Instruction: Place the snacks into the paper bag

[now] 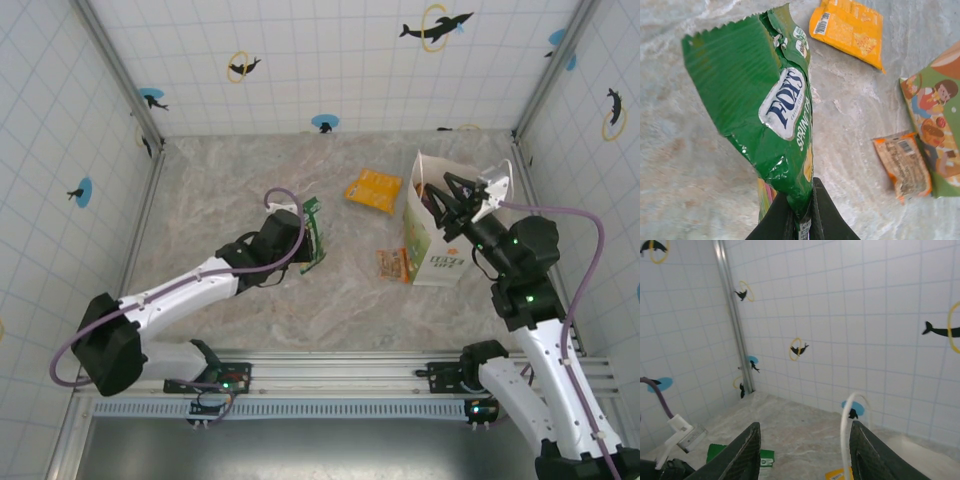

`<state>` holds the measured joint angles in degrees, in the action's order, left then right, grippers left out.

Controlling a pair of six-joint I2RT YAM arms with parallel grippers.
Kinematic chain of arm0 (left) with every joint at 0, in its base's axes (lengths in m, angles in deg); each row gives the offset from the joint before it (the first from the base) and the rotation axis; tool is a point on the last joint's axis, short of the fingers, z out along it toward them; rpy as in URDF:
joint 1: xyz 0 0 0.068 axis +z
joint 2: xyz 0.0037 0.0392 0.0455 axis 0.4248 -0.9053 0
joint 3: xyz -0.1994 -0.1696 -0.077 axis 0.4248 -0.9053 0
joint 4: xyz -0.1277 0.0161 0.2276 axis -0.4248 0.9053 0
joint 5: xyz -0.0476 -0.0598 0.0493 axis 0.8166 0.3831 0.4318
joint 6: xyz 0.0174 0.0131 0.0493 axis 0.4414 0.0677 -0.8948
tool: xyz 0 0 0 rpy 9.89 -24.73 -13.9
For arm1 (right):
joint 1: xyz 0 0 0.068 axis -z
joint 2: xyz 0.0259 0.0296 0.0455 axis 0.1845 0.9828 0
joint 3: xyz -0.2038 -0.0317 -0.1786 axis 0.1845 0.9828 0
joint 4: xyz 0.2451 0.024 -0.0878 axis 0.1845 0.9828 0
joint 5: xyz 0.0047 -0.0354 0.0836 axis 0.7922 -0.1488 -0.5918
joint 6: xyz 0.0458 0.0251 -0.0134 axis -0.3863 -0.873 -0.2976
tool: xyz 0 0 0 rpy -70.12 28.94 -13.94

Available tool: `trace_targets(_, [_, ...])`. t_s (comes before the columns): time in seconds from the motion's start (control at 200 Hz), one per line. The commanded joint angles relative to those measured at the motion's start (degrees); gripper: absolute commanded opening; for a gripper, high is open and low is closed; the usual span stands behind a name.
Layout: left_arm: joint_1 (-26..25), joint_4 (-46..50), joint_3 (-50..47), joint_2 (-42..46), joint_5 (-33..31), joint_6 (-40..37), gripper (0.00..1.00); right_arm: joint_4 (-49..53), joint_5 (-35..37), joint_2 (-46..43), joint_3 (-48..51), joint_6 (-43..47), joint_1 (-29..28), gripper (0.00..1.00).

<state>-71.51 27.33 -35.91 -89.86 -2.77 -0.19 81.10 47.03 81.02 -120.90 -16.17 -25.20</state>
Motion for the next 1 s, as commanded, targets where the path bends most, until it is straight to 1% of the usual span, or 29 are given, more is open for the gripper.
trace_targets(0.0, [0.23, 1.89, 1.79, 2.6, -1.75, -9.32, 0.0, -5.76, -6.44, 1.64, -2.3, -1.21, 0.14, 0.48])
trace_targets(0.175, [0.23, 1.04, 2.09, 6.56, -0.28, -19.0, 0.0, -7.66, -10.26, 3.95, -3.29, -1.7, -0.06, 0.48])
trace_targets(0.19, [0.22, 0.95, 2.12, 6.96, -0.14, -21.44, 0.0, -7.8, -10.52, 4.13, -3.34, -1.7, -0.07, 0.48])
trace_targets(0.265, [0.23, 0.59, 2.87, 8.94, 0.1, -26.16, 0.0, -8.68, -12.66, 5.05, -3.29, -1.36, -0.19, 0.48])
trace_targets(0.35, [0.14, -0.4, 3.49, 10.86, 2.38, -31.85, 0.0, -9.57, -15.26, 6.31, -3.26, -1.35, -0.66, 0.48])
trace_targets(0.495, [0.22, -1.4, 5.7, 13.13, 6.44, -37.57, 0.0, -9.74, -18.95, 8.83, -3.69, -0.89, -2.51, 0.48])
trace_targets(0.67, [0.21, -5.31, 6.55, 14.04, 12.99, -40.38, 0.0, -8.53, -20.48, 11.86, -4.77, 1.47, -5.95, 0.51])
trace_targets(0.69, [0.23, -5.75, 8.33, 14.05, 13.55, -40.44, 0.0, -8.16, -20.52, 12.25, -4.95, 1.86, -6.35, 0.52])
trace_targets(0.831, [0.21, -8.14, 10.74, 14.17, 16.71, -40.74, 0.0, -7.14, -20.38, 14.72, -5.76, 4.01, -8.16, 0.55])
trace_targets(0.996, [0.21, -11.75, 12.63, 15.11, 20.1, -40.41, 0.0, -9.33, -18.62, 16.7, -6.3, 4.03, -9.1, 0.61])
